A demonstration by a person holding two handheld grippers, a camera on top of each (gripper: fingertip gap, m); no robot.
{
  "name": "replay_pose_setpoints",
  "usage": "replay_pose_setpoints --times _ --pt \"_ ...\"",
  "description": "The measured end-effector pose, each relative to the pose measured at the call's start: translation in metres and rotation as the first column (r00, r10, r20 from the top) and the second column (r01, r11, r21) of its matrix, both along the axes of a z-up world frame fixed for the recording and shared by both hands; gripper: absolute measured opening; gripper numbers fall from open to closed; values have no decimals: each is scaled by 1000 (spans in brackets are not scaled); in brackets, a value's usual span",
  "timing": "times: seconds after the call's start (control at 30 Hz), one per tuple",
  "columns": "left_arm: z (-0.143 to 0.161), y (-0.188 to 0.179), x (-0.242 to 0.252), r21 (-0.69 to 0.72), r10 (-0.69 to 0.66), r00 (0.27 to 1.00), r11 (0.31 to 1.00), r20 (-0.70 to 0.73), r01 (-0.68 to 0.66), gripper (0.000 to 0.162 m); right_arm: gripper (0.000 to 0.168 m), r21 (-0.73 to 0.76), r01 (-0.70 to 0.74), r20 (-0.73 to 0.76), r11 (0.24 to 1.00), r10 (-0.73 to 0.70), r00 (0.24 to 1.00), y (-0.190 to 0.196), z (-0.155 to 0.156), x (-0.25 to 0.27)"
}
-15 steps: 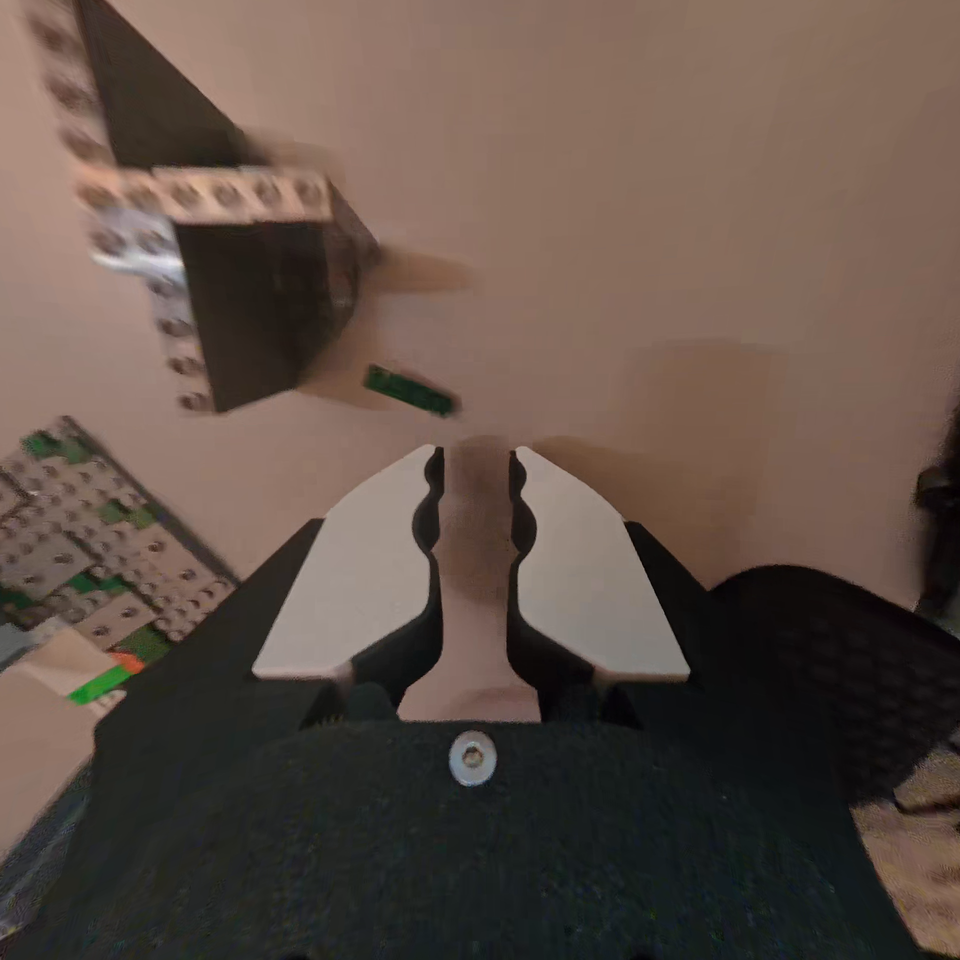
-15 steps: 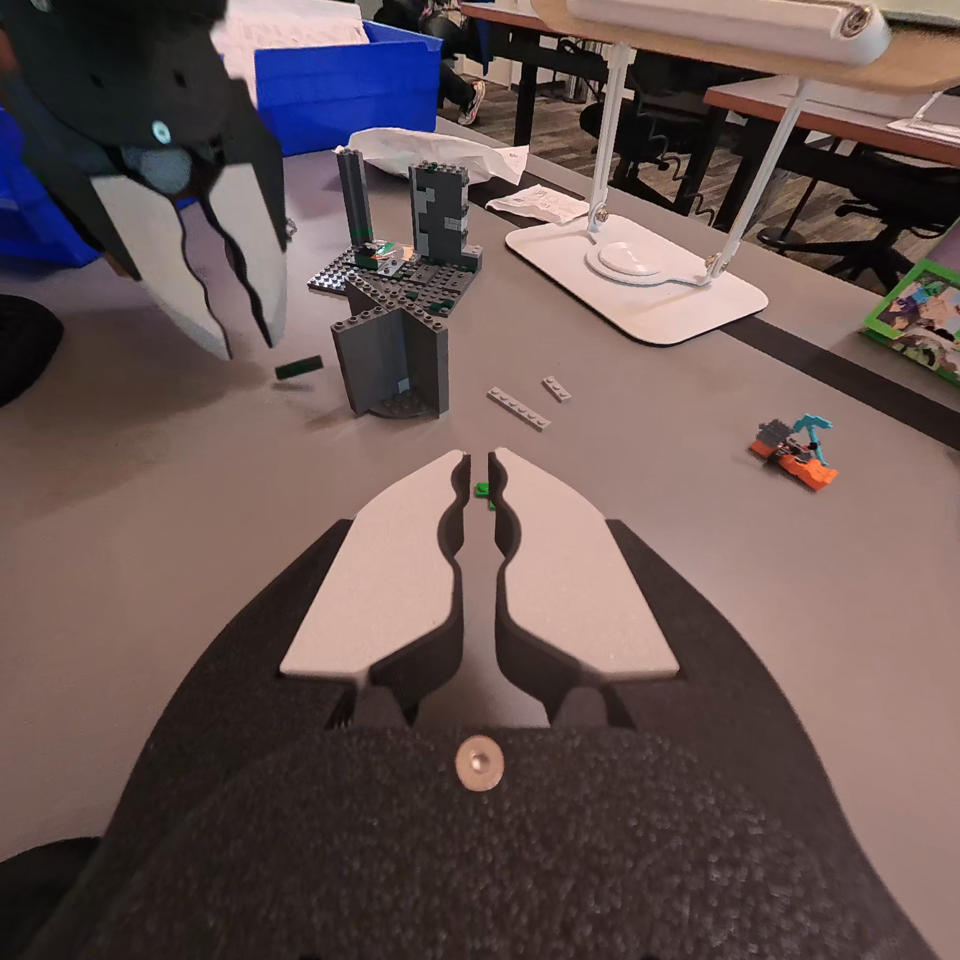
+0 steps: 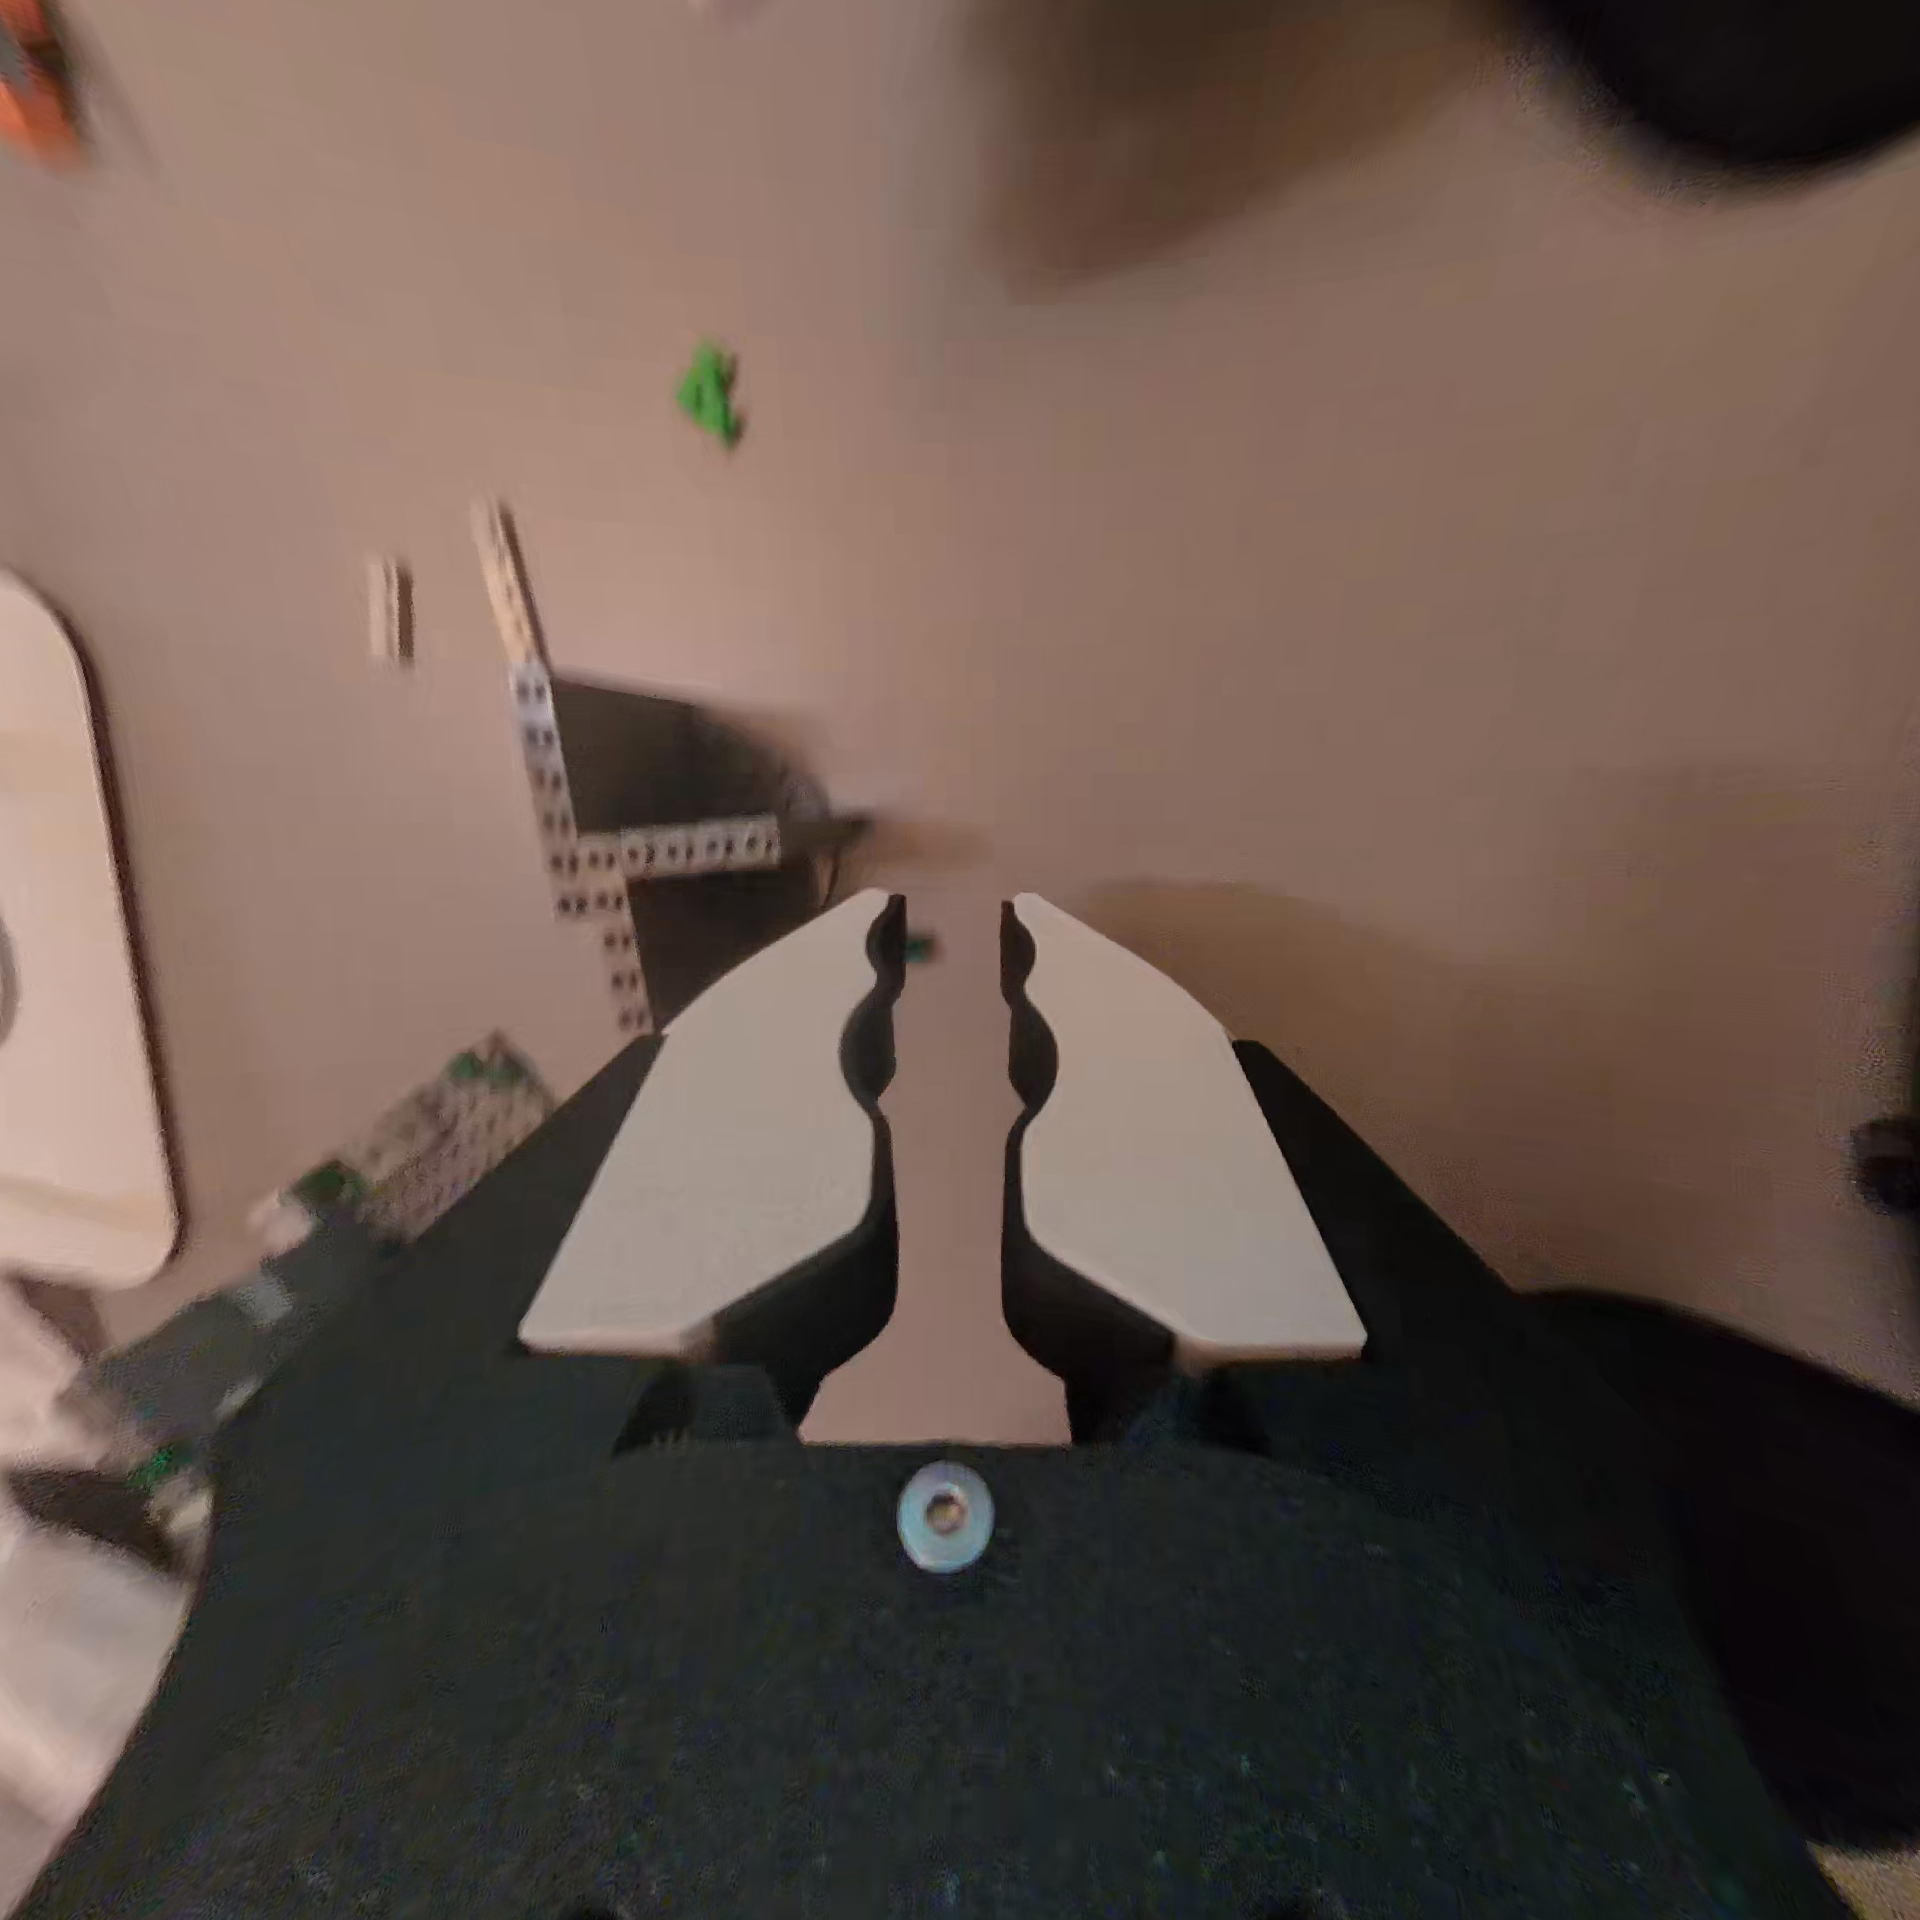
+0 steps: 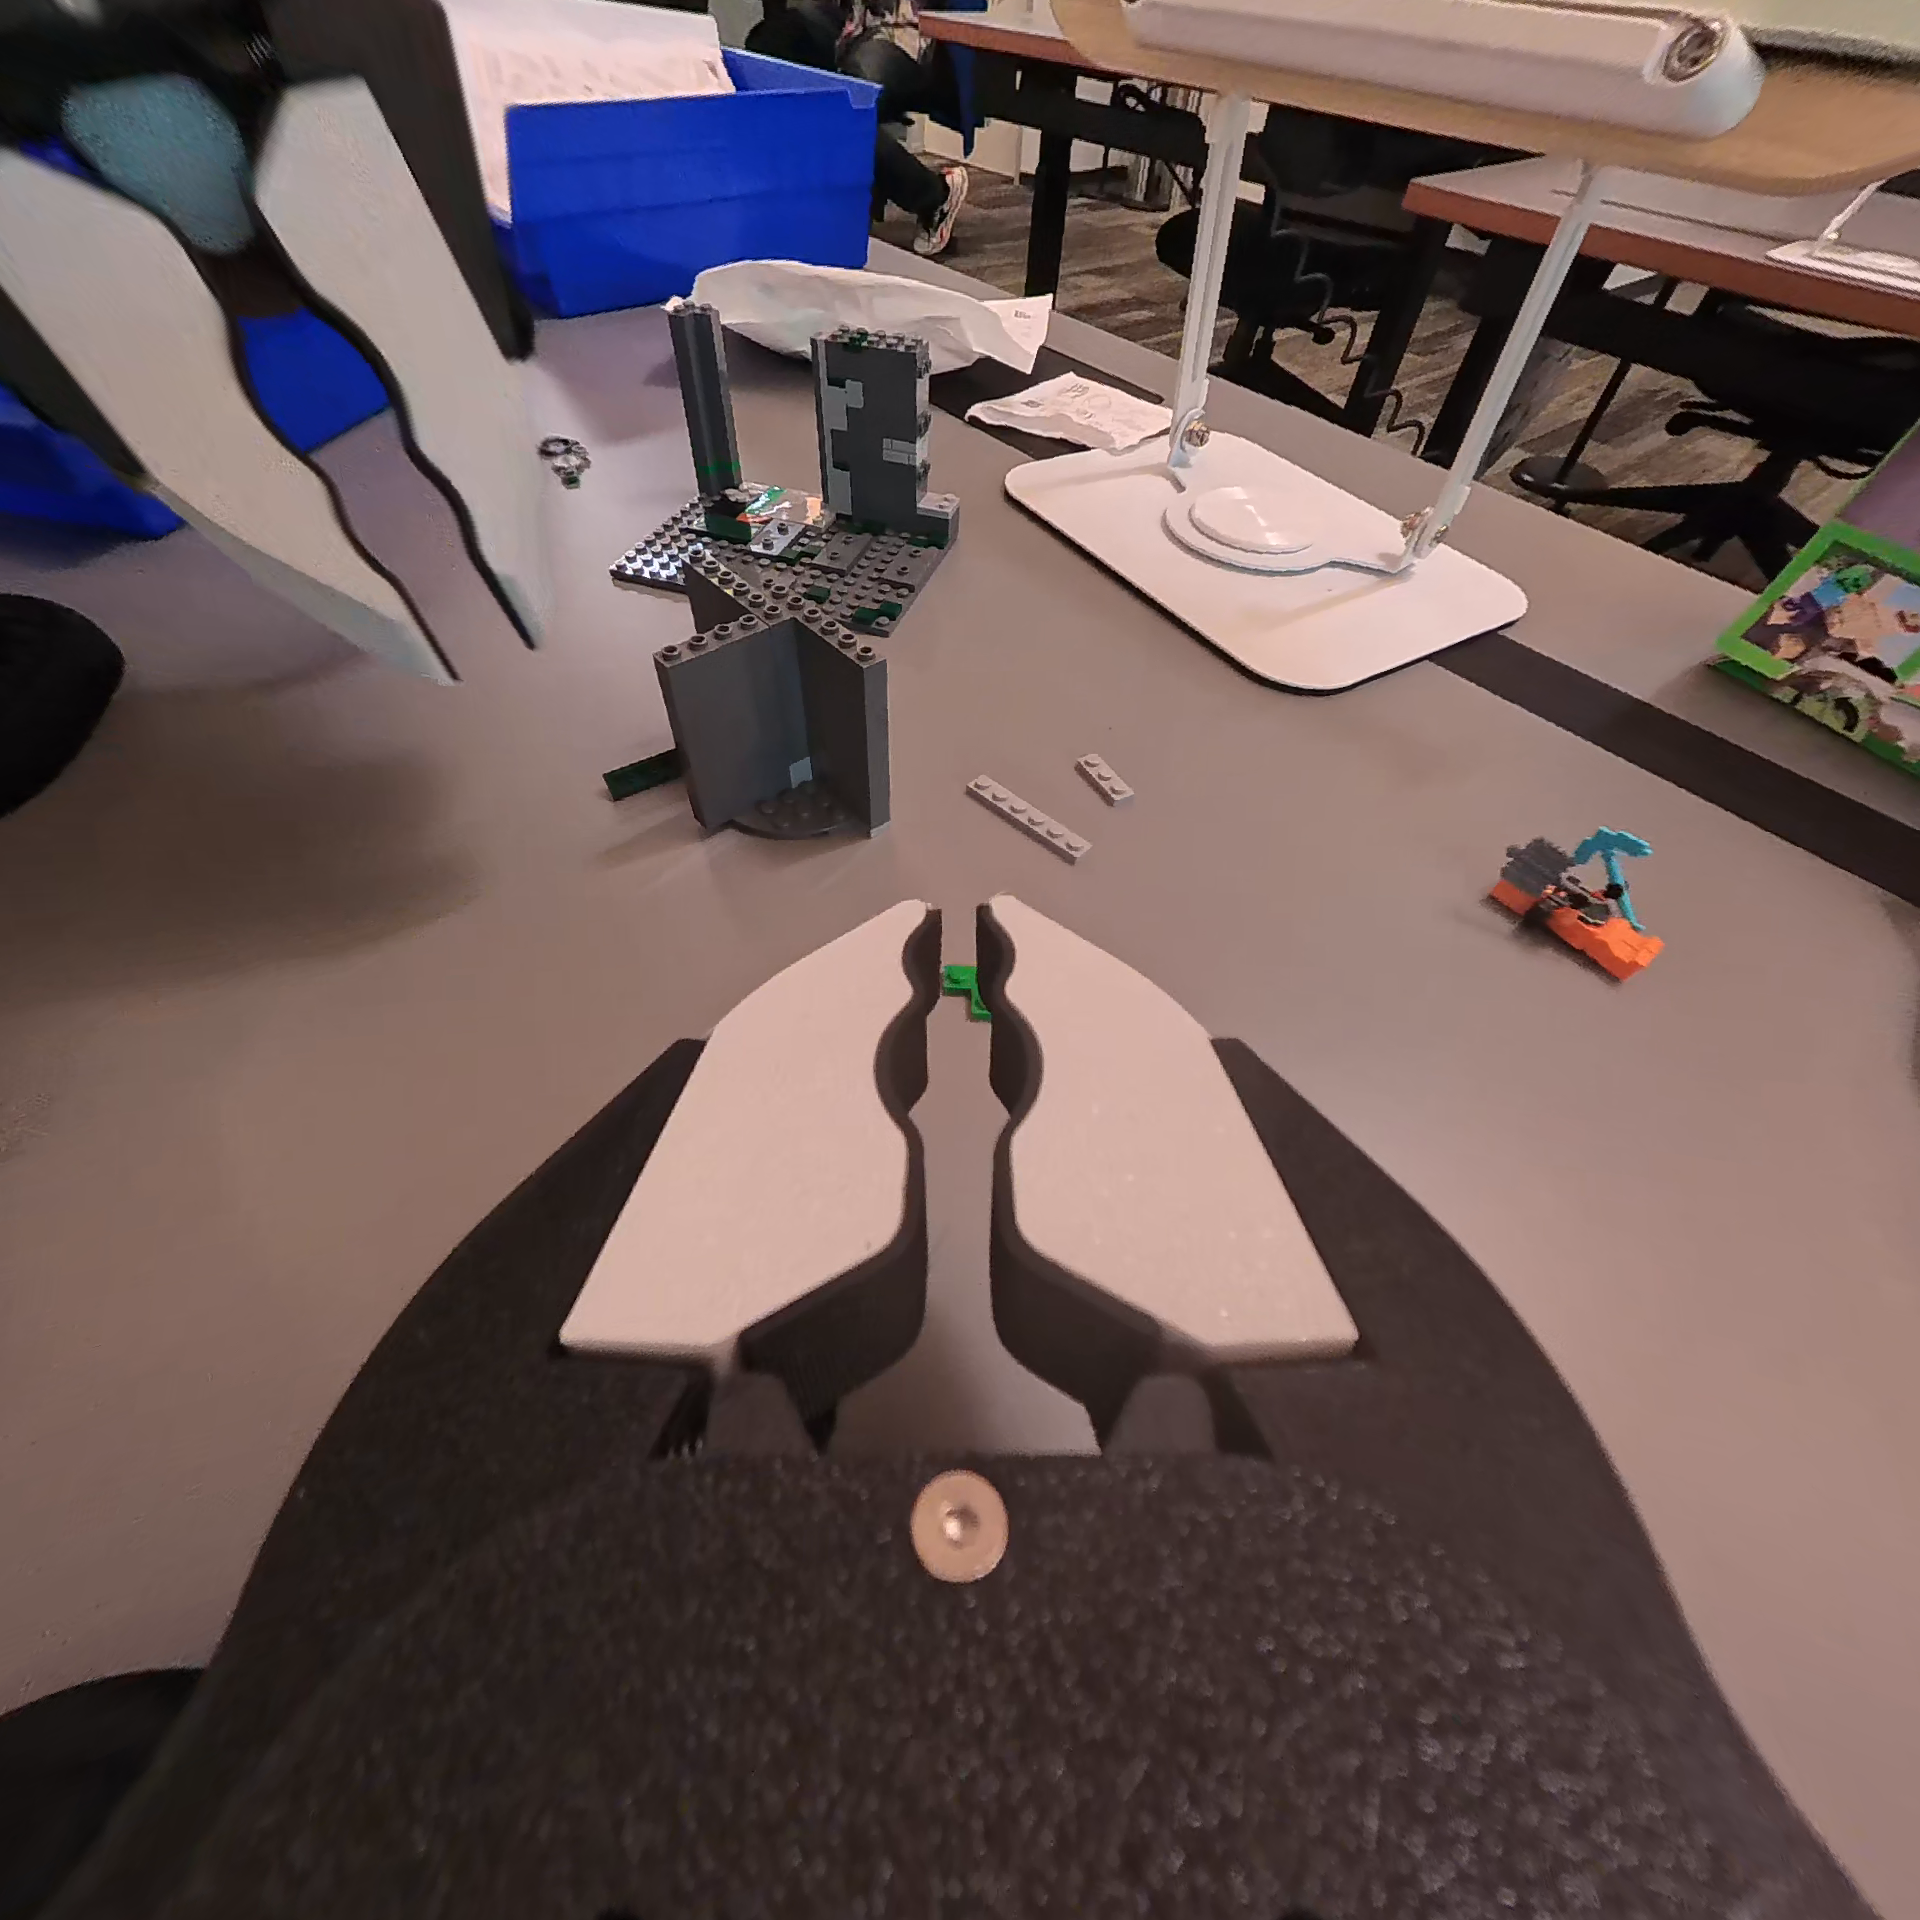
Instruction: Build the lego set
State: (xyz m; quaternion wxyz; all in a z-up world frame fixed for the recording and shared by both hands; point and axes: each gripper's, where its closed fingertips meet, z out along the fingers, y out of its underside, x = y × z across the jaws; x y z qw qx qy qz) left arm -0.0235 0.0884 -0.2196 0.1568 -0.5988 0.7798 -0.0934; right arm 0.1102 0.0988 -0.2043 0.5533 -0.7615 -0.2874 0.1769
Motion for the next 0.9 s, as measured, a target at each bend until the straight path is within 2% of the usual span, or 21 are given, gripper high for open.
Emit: replay_pose_setpoints --times 0.03,0.07,0.13,0.2,0.37,0.5,0.53,0.6,0.67,0.77,0.9 --pt "-9 11 -8 52 31 998 998 -61 -27 17 6 4 4 -1 1000 -4 1000 0 1 1" --pt "-17 19 -13 61 80 994 995 -78 -75 16 6 9 8 -2 1000 -8 1000 0 3 2" --pt "-33 20 -19 -59 214 975 974 -65 -218 21 6 21 11 -7 1000 -11 1000 -1 7 3" --pt "-41 22 -16 -164 350 937 925 10 -344 23 6 35 10 -10 999 -10 1000 -2 11 3" --pt "-54 31 -13 -250 538 836 828 104 -502 29 6 29 -11 -18 1000 12 1000 -3 11 -1" --pt "-61 32 -10 -227 555 825 821 105 -524 23 5 30 -19 -24 999 20 1000 -5 13 -2" --pt "-61 33 -10 -212 555 825 823 108 -527 17 5 32 -19 -27 999 20 999 -5 14 -2" --pt "-62 35 -11 -170 537 836 839 114 -517 5 5 35 -16 -32 999 17 999 -5 15 -1" --pt "-62 34 -16 -125 502 859 863 104 -489 4 5 38 -11 -37 999 12 999 -5 16 1" --pt "-55 39 -32 13 441 892 896 97 -444 4 5 35 -5 -46 999 7 999 -5 17 2" --pt "-48 46 -66 239 369 929 901 16 -362 4 5 24 -6 -47 1000 7 999 -5 16 1"
